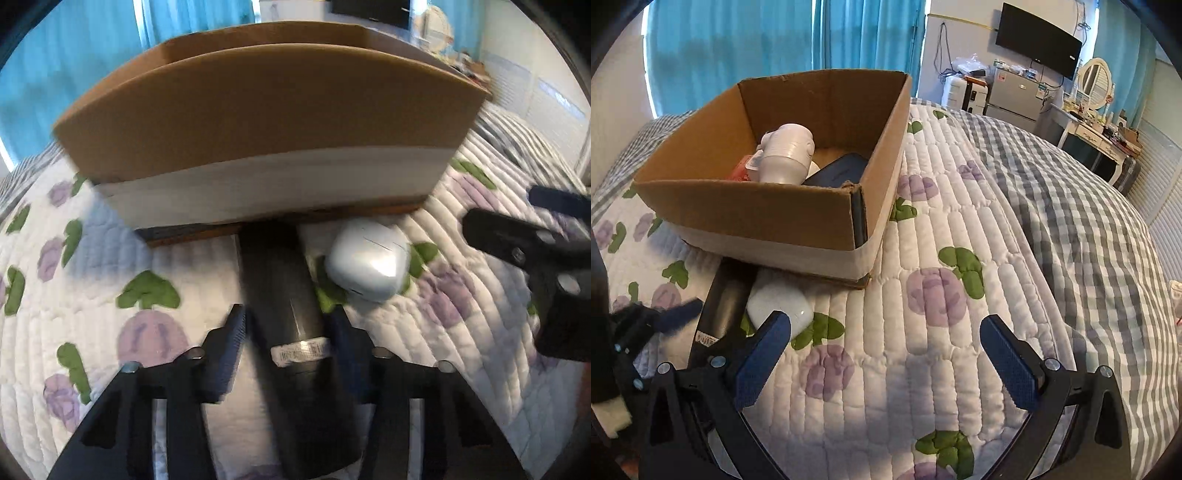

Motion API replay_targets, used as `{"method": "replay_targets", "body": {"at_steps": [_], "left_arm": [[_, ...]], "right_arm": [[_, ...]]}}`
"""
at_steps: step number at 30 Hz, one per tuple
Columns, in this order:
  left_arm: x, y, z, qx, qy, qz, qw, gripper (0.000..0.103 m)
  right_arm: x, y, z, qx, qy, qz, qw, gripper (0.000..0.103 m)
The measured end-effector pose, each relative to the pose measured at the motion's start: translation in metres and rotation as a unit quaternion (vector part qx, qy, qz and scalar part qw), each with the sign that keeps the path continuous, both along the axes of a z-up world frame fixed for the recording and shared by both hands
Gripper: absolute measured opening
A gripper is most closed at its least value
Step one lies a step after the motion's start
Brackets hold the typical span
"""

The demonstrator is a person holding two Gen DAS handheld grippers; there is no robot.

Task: Organize rigid objects
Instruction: 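Grasp the black remote with the left tool while the right tool grasps the earbud case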

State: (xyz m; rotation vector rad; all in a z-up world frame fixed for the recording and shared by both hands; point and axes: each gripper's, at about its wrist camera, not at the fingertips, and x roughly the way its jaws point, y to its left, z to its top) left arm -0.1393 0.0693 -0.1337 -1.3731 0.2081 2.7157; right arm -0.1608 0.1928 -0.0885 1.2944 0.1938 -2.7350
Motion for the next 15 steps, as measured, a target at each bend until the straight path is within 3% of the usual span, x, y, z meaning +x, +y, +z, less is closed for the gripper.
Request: {"method": "replay_targets", "body": {"at_steps": [2, 7, 15], "left_arm": [[0.003, 0.000, 0.001, 0.000, 0.000, -0.002, 1.0000, 0.045], [0.015, -0.021, 0.017, 0.045, -0.009, 0.009, 0.9989, 0.042], [0.036, -0.059, 0.036, 0.068, 0.010, 0.040, 0.9968, 0.040]], "right_arm": [[0.001, 0.001, -0.001, 0.001, 0.000, -0.003, 1.000, 0.103], [0.006, -0.001, -0.002, 0.001, 0.008, -0.003, 1.000, 0.103], [0.007, -0.028, -0.007, 0.003, 0.007, 0.050, 0.999, 0.103]]}}
